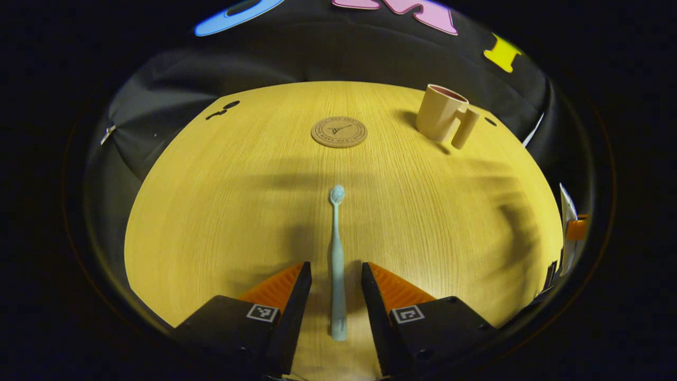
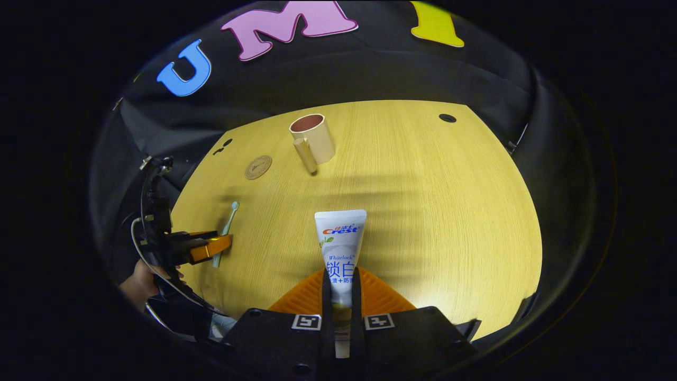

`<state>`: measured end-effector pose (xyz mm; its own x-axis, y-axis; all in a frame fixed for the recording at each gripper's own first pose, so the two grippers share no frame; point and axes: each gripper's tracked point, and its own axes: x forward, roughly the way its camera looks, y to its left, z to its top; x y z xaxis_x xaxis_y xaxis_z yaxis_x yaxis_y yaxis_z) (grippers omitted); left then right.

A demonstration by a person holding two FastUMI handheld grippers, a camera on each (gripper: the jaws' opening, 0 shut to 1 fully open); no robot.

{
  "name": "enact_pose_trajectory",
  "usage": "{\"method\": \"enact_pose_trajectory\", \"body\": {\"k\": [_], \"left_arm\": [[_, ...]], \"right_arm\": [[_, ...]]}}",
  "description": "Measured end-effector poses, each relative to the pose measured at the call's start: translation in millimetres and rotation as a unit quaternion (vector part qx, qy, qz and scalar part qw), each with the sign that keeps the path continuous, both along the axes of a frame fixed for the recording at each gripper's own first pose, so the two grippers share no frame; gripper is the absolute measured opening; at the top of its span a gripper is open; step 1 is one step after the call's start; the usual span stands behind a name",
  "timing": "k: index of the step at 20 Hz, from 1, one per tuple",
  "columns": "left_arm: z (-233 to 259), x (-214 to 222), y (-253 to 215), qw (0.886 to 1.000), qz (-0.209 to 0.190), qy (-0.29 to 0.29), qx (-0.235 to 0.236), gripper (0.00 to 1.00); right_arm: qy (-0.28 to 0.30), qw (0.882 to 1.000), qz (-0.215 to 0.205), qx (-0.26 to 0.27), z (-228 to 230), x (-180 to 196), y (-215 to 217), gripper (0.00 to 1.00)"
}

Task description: Put the toothbrush and toothpaste on the desktop into the cup, then pick up the cup and place it on the coaster on the desktop.

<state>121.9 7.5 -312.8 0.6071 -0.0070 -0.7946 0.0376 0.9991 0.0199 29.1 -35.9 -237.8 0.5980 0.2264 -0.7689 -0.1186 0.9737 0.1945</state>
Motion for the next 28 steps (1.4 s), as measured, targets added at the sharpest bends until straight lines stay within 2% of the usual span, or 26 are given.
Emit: {"method": "enact_pose_trajectory", "body": {"k": [2, 3, 4, 5, 7, 11, 14, 16, 20, 23, 28], "left_arm": [[0, 1, -5, 1.000, -0.017, 0.022, 0.004, 0.52], [0, 0, -8, 0.999, -0.021, 0.031, 0.005, 0.37], [0, 3, -10, 0.999, -0.023, 0.036, 0.004, 0.44], [0, 5, -12, 0.999, -0.021, 0.038, 0.005, 0.27], [0, 5, -12, 0.999, -0.021, 0.049, 0.010, 0.14], [1, 4, -13, 0.998, -0.023, 0.056, 0.006, 0.07], [2, 4, -14, 0.998, -0.023, 0.051, 0.001, 0.07], [3, 3, -13, 0.999, -0.009, 0.041, -0.011, 0.07], [16, -5, -18, 0.999, -0.007, 0.019, -0.036, 0.06], [35, -9, -31, 0.998, -0.012, -0.018, -0.057, 0.06], [71, -12, -51, 0.993, -0.026, -0.090, -0.077, 0.07]], "right_arm": [[0.003, 1.000, 0.004, 0.004, -1, 1, 5, 0.14], [0.003, 1.000, 0.005, 0.007, -1, 3, 8, 0.14], [0.003, 1.000, 0.005, 0.010, -1, 5, 10, 0.14], [0.002, 1.000, 0.006, 0.012, -1, 8, 12, 0.14], [0.001, 1.000, 0.009, 0.018, -1, 10, 15, 0.14], [-0.002, 1.000, 0.020, 0.022, 5, 13, 15, 0.14], [-0.009, 0.999, 0.025, 0.027, 11, 15, 15, 0.14], [-0.020, 0.999, 0.028, 0.027, 20, 17, 13, 0.14], [-0.059, 0.997, 0.038, 0.020, 54, 22, 6, 0.14], [-0.110, 0.993, 0.051, 0.011, 81, 58, 15, 0.14], [-0.174, 0.982, 0.070, 0.026, 131, 93, 44, 0.14]]}}
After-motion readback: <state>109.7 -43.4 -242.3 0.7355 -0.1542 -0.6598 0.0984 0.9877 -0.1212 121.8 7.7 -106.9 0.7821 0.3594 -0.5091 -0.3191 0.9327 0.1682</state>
